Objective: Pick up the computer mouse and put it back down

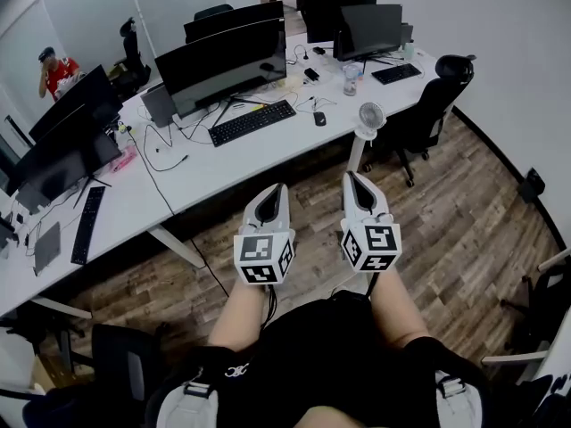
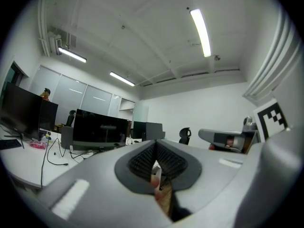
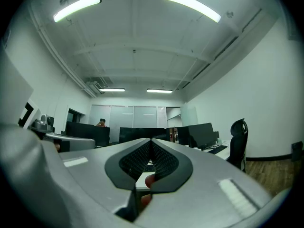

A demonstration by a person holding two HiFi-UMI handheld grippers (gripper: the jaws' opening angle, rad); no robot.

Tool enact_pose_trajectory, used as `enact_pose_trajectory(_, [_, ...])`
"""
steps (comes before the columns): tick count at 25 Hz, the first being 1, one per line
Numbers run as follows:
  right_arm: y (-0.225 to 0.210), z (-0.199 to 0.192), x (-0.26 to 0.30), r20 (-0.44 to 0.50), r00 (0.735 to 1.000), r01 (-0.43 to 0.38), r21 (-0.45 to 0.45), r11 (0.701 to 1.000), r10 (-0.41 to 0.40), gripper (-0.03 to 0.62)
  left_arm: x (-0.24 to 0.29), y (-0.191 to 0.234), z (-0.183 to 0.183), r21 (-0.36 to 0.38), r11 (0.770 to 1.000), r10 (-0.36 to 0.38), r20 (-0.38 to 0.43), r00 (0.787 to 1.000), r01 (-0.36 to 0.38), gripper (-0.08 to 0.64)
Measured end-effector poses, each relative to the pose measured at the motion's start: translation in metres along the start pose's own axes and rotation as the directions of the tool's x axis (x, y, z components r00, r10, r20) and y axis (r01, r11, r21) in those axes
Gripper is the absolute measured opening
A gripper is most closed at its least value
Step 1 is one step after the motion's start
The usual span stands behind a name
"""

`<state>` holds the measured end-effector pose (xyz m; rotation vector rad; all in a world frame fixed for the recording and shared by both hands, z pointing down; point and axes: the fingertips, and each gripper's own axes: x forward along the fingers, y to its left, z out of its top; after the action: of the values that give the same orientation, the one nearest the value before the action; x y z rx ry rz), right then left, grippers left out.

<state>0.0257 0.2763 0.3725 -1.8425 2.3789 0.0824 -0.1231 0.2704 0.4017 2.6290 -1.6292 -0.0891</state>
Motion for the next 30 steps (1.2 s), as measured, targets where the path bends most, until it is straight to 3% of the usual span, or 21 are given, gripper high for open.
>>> enact_pose_trajectory(13, [-0.03, -0.019, 0.083, 0.019, 1.0, -0.004, 0.016, 1.0, 0.003, -0.003, 0.068, 0.032, -0.011, 0.029, 0.999, 0.013, 0.0, 1.0, -0.013, 0.051])
enact_pose_trajectory(30, [-0.171, -0.068, 0.333, -0.041, 0.998, -0.042, 0.064, 0.997, 0.045, -0.002, 0.344, 0.09, -0.029, 0.019, 0.998, 0.067, -0.076, 0.995, -0.066, 0.051])
